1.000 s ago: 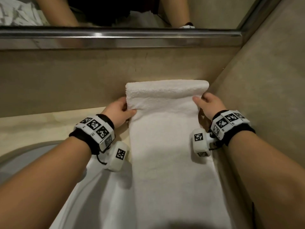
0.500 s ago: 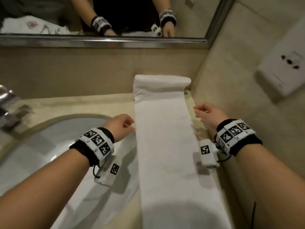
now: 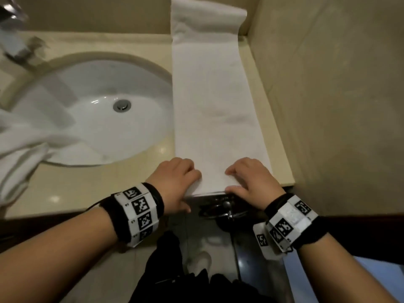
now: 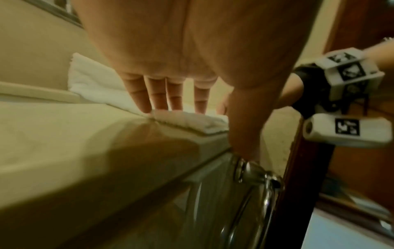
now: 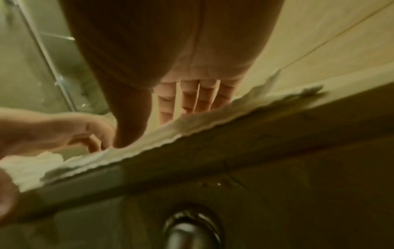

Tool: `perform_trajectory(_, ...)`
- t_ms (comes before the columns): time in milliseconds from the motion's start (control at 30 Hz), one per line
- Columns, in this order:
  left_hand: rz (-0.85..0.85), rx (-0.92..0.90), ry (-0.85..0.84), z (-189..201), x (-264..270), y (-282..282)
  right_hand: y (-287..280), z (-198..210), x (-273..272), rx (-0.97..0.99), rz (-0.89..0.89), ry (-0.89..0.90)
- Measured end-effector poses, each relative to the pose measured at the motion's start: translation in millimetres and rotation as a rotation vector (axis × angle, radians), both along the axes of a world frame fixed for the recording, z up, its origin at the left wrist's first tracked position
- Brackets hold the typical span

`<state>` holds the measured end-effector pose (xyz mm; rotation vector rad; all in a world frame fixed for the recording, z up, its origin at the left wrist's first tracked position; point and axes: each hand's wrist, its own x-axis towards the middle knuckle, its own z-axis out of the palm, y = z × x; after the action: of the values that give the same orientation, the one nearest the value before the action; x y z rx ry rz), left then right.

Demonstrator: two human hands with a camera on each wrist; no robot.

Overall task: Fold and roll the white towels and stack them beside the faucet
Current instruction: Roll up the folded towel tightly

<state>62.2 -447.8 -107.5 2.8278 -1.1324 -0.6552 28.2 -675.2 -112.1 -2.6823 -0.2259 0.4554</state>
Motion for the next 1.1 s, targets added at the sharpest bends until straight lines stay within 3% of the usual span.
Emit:
perform_trajectory(167, -0.020, -0.027, -0.239, -5, -20, -11, 2, -7, -19, -0.130, 0.097, -0.104)
perform_trajectory(333, 0.010, -0.064, -0.133, -11, -17, -9, -4, -8, -21, -0.109, 0.135, -0.163)
perform_trajectory(467, 0.236, -0.215, 0.062, -4, -1, 0, -22, 0, -15, -0.176, 0.044, -0.182)
perform_trajectory(600, 0.485, -0.318, 0.159, -6, 18, 7, -32, 5, 4, -0.123, -0.154, -0.026)
perform_trajectory(700, 0.571, -0.321, 0.164, -9, 24, 5, -29, 6, 15, -0.187, -0.240, 0.015)
perform_trajectory(800, 0.516, -0.326, 0.022, -8, 20, 1, -22, 7, 12, -0.347, -0.208, -0.218)
perform_trajectory(867, 0.336, -0.304, -0.130, -9, 16, -3, -17, 5, 8, -0.315, -0.110, -0.346)
perform_trajectory(933, 0.163, -0.213, -0.155, -12, 12, -6, -16, 1, 5, -0.259, 0.016, -0.320)
perform_trajectory(1100, 0.089, -0.127, -0.167, -11, 3, 3, -26, -1, -4, -0.195, 0.084, -0.235)
